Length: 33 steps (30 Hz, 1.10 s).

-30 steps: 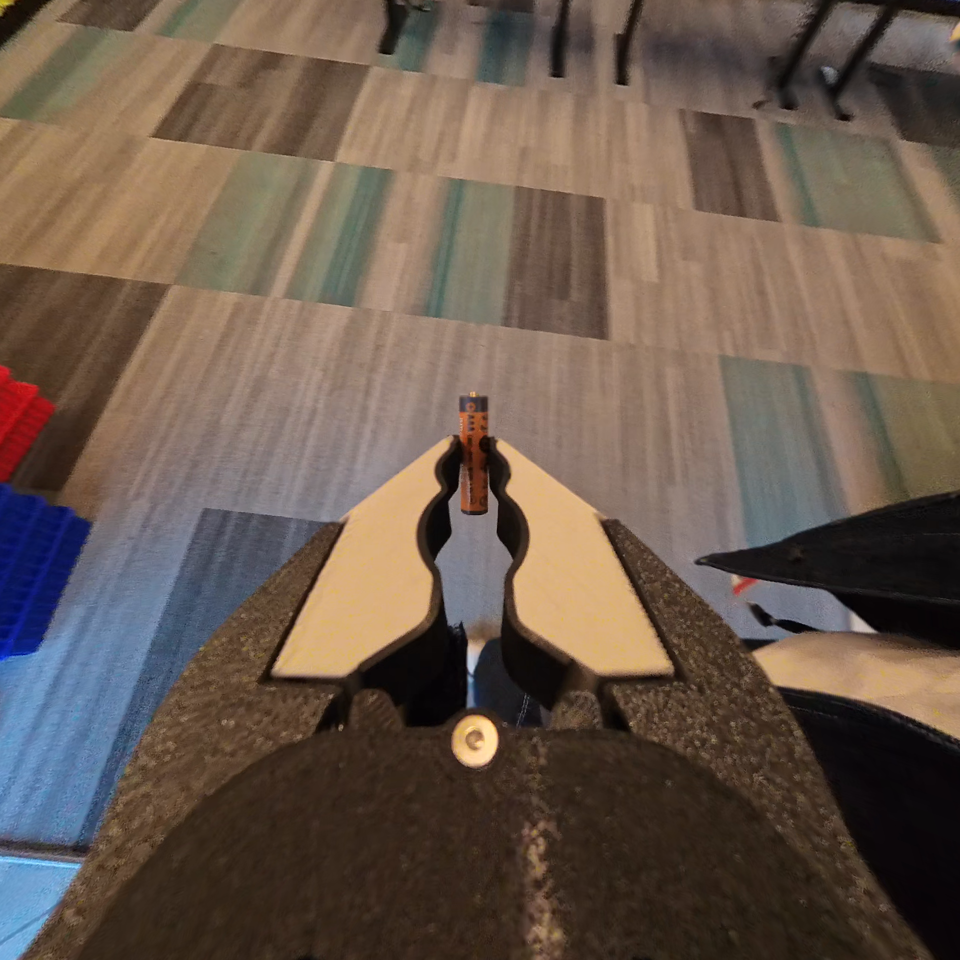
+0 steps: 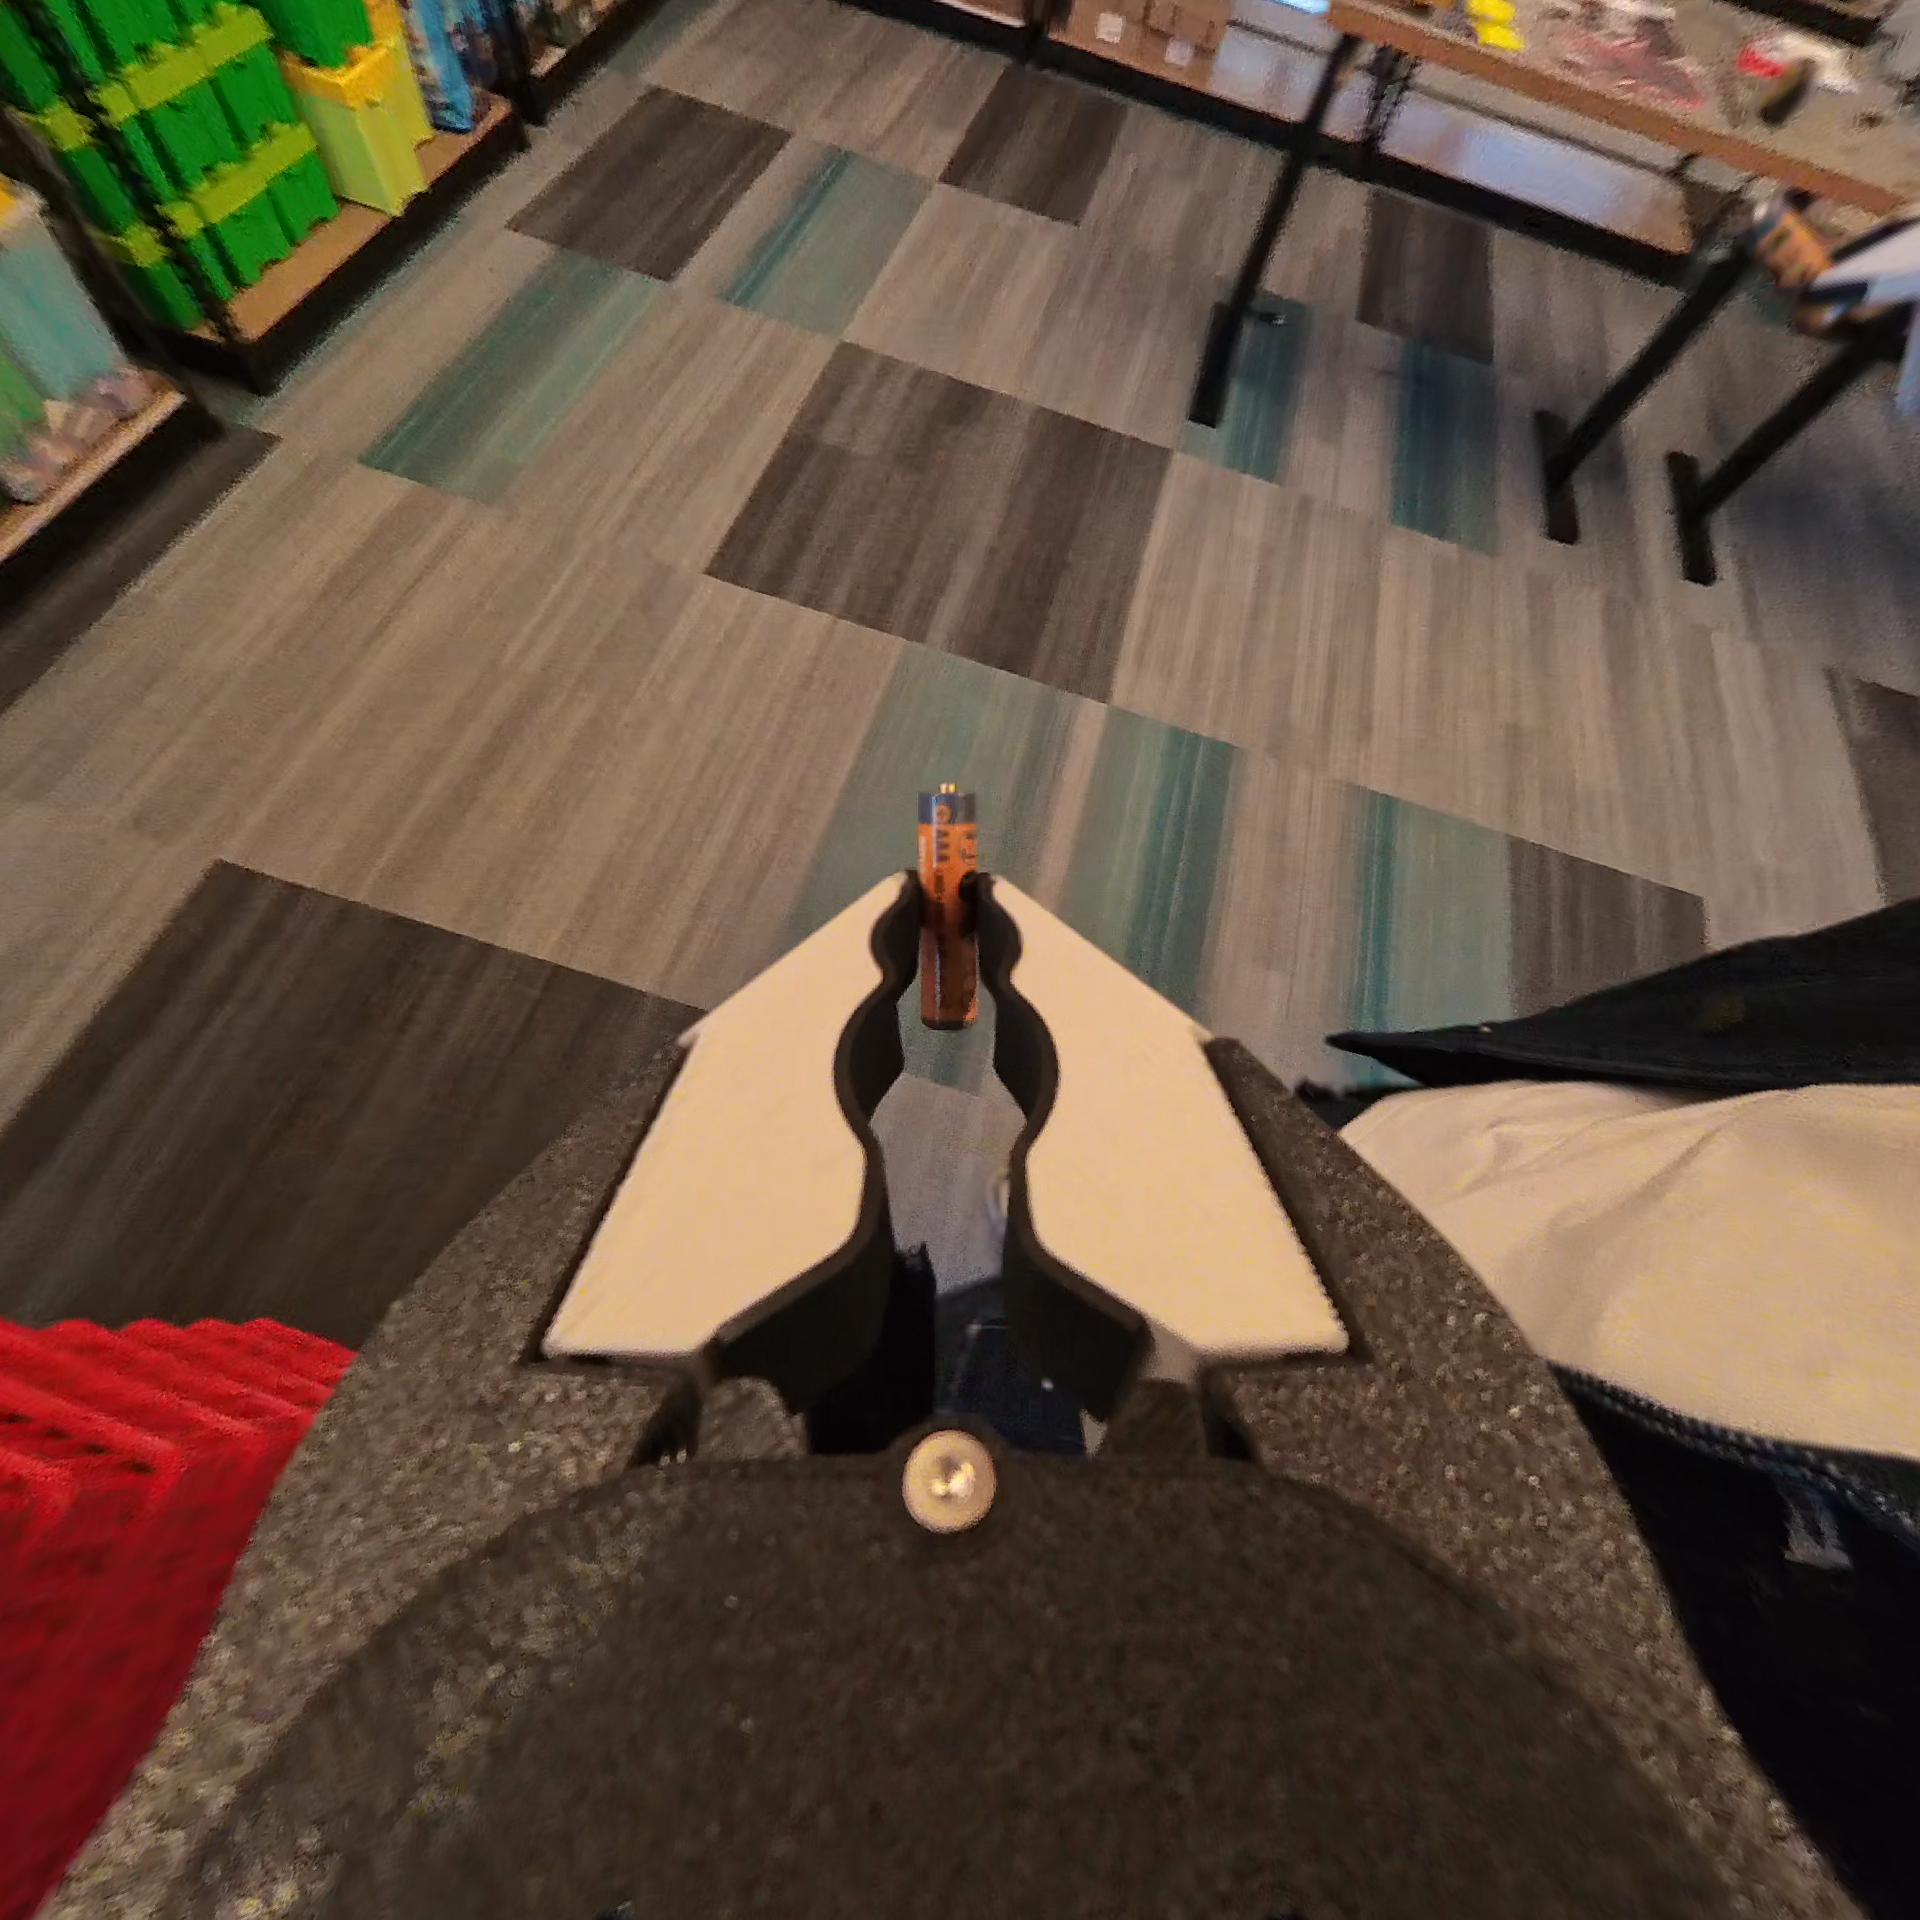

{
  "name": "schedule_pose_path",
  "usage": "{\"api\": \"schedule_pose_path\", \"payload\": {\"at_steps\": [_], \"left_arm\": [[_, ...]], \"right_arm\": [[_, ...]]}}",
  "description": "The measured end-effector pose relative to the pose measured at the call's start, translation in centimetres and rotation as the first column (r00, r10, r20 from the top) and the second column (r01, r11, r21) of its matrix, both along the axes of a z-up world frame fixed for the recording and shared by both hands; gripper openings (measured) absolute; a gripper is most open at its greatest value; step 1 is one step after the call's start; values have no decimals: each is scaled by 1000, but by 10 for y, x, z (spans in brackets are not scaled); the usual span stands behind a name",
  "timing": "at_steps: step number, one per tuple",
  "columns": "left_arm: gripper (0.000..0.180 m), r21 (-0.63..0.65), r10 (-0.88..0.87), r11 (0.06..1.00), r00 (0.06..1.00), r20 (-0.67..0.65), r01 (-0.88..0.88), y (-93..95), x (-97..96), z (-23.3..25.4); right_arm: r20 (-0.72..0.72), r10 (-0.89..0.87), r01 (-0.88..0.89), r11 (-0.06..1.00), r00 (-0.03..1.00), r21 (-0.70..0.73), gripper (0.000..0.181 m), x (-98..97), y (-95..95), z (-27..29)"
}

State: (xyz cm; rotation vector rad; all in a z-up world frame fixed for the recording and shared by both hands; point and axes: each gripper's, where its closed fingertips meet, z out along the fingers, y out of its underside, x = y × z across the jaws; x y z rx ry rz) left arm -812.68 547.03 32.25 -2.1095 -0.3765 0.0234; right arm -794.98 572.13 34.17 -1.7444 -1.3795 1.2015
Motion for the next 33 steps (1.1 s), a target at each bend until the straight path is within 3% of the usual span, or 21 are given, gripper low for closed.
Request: {"api": "schedule_pose_path", "payload": {"at_steps": [8, 11, 15, 20, 29, 33], "left_arm": [[8, 58, 139, 989, 990, -36, -137, 136, -328, -8], [8, 72, 172, 983, 984, -54, -168, 182, -465, -7], [8, 103, 202, 975, 978, -43, -196, 238, -644, 32], [8, 51, 180, 983, 973, -142, -175, 295, -840, 68], [8, 78, 303, 952, 942, -144, -295, 386, -1186, 45], [8, 122, 383, 921, 915, -124, -369, 409, -1321, 80]], "right_arm": [[-79, 255, -244, 962, 964, 119, 9, -387, 136, 32], [-89, 280, -268, 955, 956, 124, 9, -527, 176, 28], [-124, 301, -300, 954, 946, 23, 9, -703, 221, 51], [-72, 326, -319, 943, 942, 98, 10, -888, 291, 66], [-103, 383, -374, 922, 918, 101, 9, -1272, 406, 26], [-109, 508, -498, 861, 854, 106, 9, -1460, 417, 51]]}}
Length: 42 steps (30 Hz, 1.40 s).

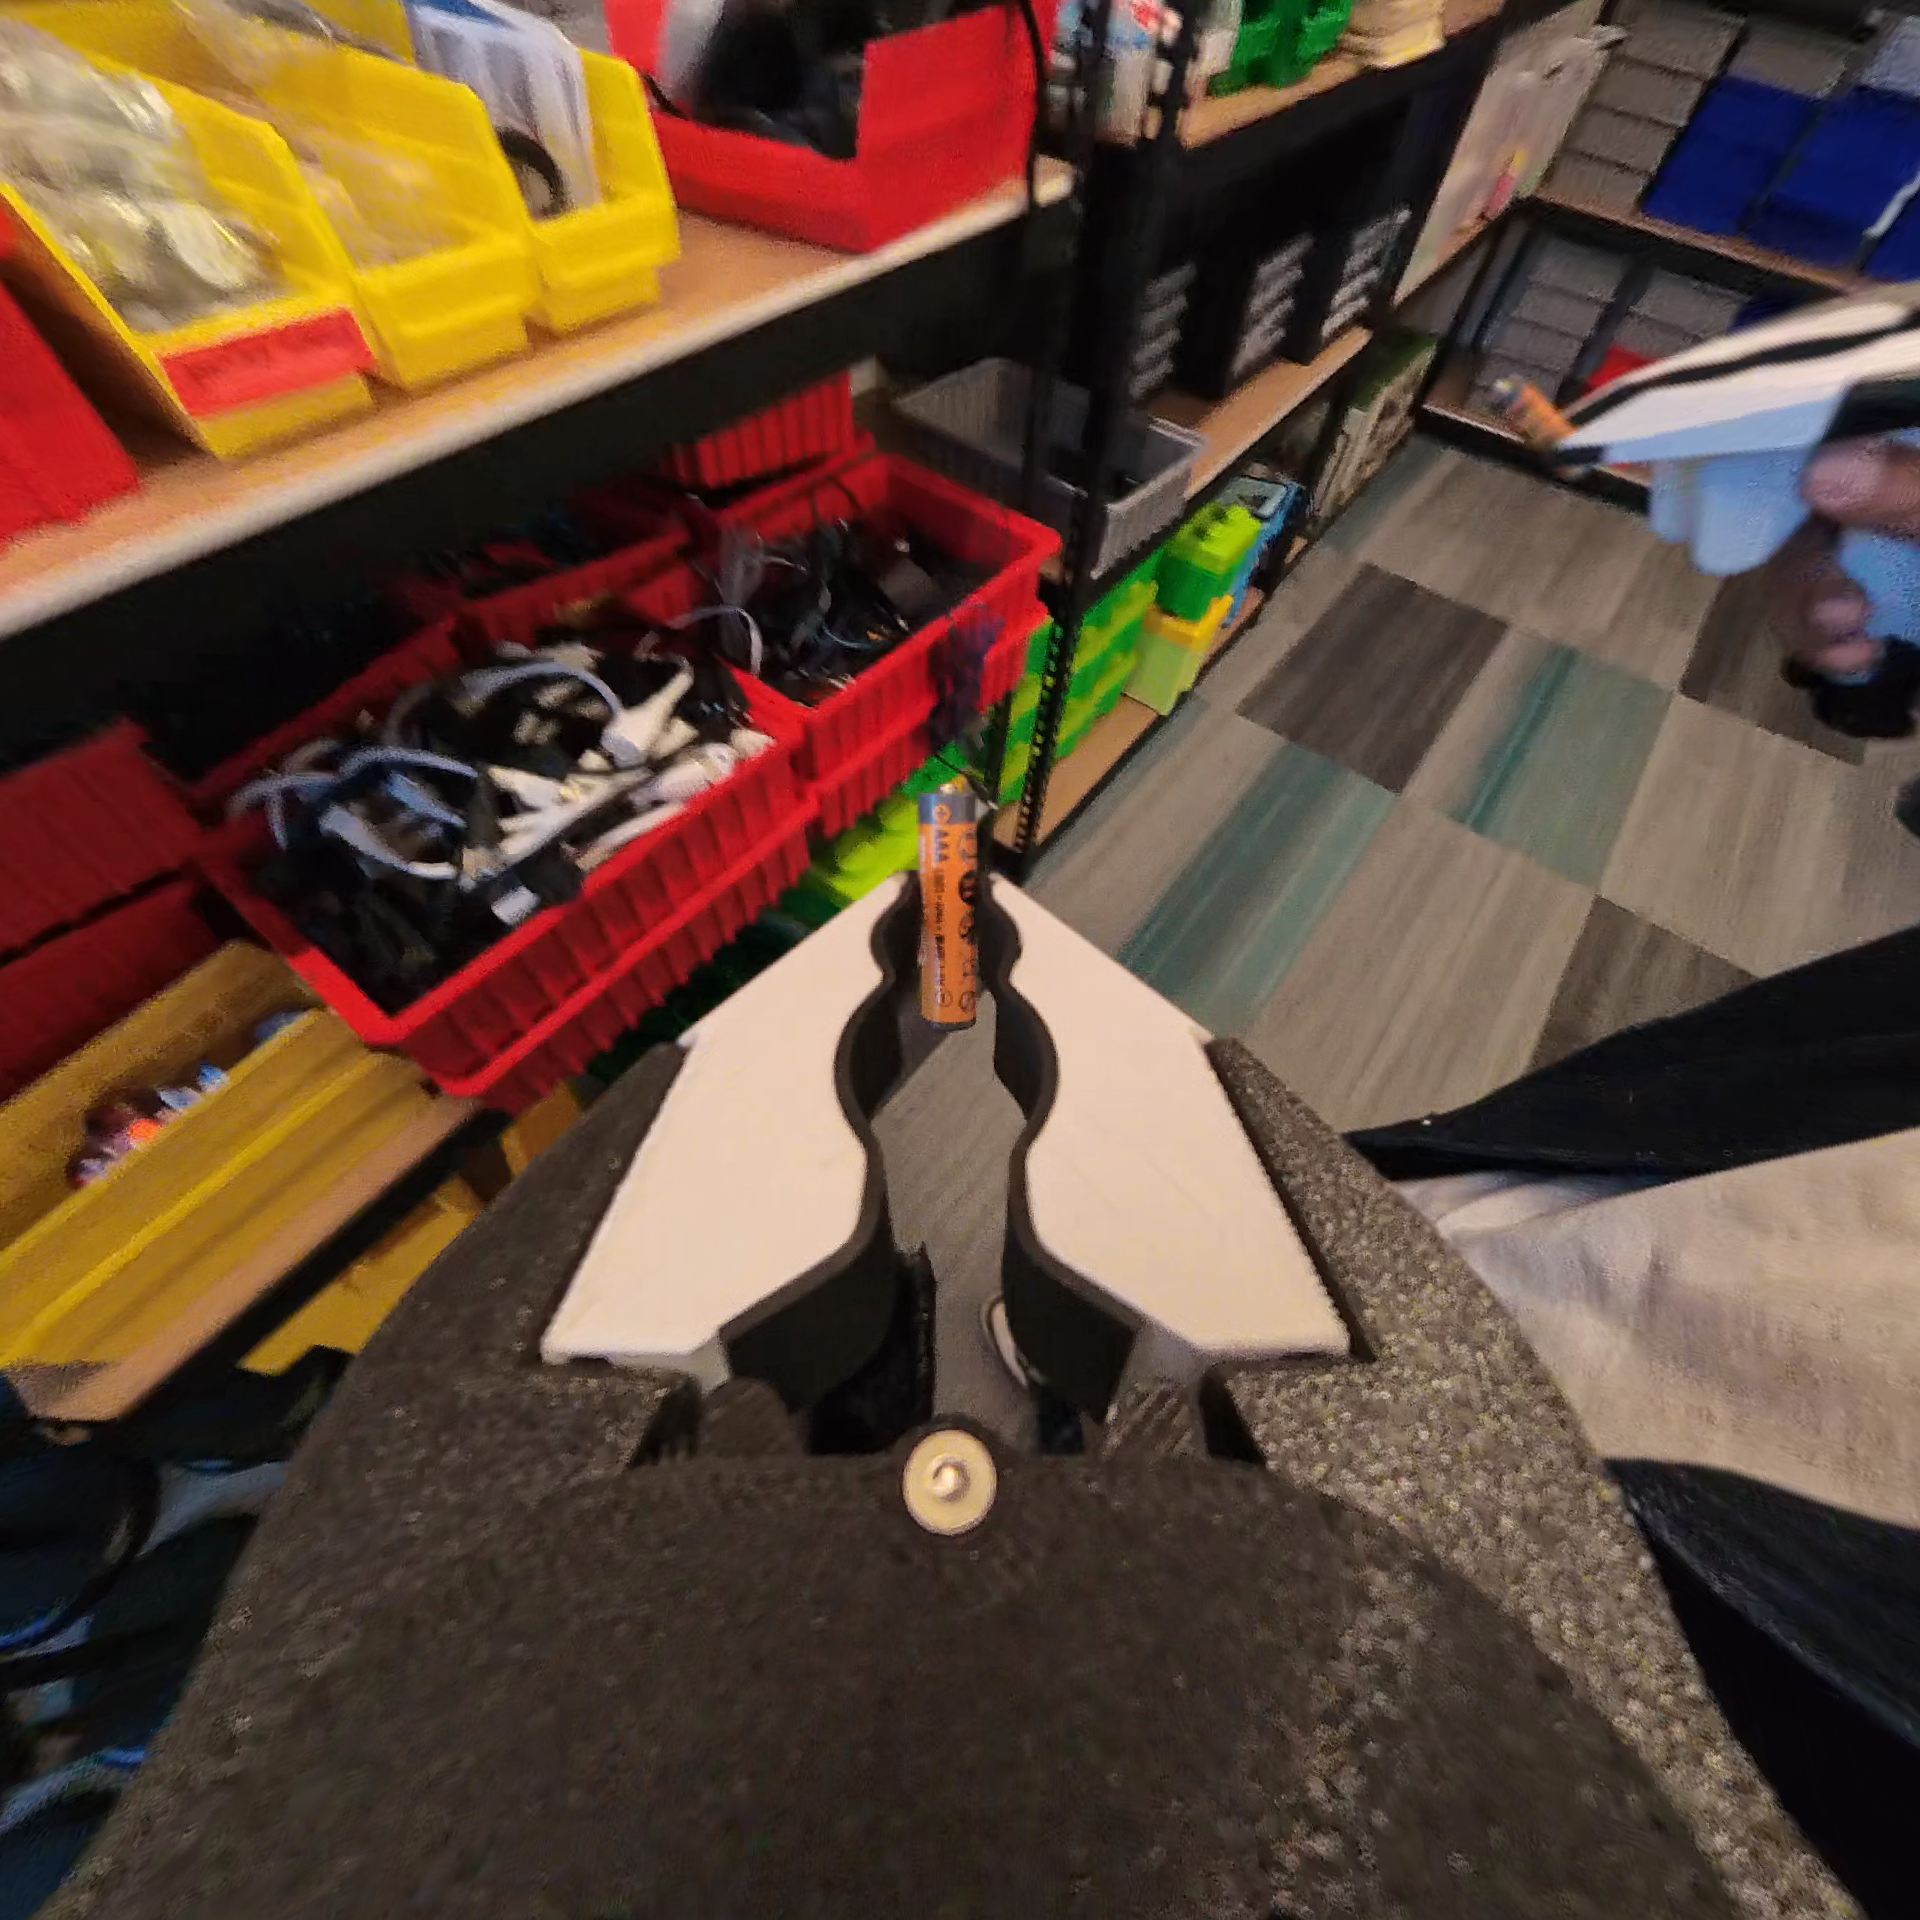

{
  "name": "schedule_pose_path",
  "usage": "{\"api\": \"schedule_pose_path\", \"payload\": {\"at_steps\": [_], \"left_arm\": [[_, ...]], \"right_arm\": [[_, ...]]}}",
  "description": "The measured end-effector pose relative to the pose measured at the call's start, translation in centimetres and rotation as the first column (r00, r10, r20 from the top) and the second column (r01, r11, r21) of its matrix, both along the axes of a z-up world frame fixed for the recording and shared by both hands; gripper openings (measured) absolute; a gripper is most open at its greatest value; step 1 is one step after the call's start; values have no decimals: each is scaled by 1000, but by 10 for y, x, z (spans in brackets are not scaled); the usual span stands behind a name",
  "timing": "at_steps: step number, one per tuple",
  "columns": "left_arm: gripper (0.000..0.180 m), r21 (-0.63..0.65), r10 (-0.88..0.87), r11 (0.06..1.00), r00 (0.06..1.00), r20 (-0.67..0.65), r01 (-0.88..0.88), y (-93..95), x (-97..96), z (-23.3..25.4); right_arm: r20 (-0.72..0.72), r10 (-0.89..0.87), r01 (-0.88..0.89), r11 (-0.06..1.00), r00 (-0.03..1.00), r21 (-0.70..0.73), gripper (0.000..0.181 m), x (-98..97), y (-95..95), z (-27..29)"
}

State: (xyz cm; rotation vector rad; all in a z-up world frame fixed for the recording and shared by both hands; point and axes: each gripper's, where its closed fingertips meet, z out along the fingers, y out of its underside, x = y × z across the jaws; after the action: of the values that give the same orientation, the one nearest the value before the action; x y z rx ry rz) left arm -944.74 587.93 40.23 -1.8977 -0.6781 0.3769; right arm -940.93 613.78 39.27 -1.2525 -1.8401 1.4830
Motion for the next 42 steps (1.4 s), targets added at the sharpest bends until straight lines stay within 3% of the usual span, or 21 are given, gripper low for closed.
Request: {"api": "schedule_pose_path", "payload": {"at_steps": [3, 7, 14, 17, 22, 34, 38, 42], "left_arm": [[8, -42, 59, 997, 997, -41, -61, -4, -88, 30], [8, -4, 74, 997, 989, -131, -75, -4, -190, 76], [9, -36, -5, 999, 958, -287, -5, 22, -345, 139], [9, -86, -15, 996, 954, -300, -12, 33, -391, 152], [9, -111, 16, 992, 945, -327, -56, 46, -423, 155], [8, -134, 85, 982, 940, -331, -136, 46, -467, 164], [8, -101, 111, 983, 932, -346, -155, 17, -509, 184], [8, -67, 126, 984, 919, -374, -163, -7, -543, 195]], "right_arm": [[-37, 105, -102, 992, 994, 69, 9, -119, -4, 39], [-94, 189, -177, 976, 977, 124, 9, -248, -4, 72], [-163, 208, -194, 976, 965, 98, 9, -416, -23, 99], [-162, 275, -259, 959, 948, 113, 9, -462, -41, 114], [-189, 351, -298, 918, 917, 260, 9, -506, -45, 120], [-81, 394, -340, 865, 916, 370, 9, -587, -57, 121], [42, 331, -302, 795, 943, 525, 8, -701, -101, 132], [273, 137, -281, 749, 952, 600, 9, -804, -116, 74]]}}
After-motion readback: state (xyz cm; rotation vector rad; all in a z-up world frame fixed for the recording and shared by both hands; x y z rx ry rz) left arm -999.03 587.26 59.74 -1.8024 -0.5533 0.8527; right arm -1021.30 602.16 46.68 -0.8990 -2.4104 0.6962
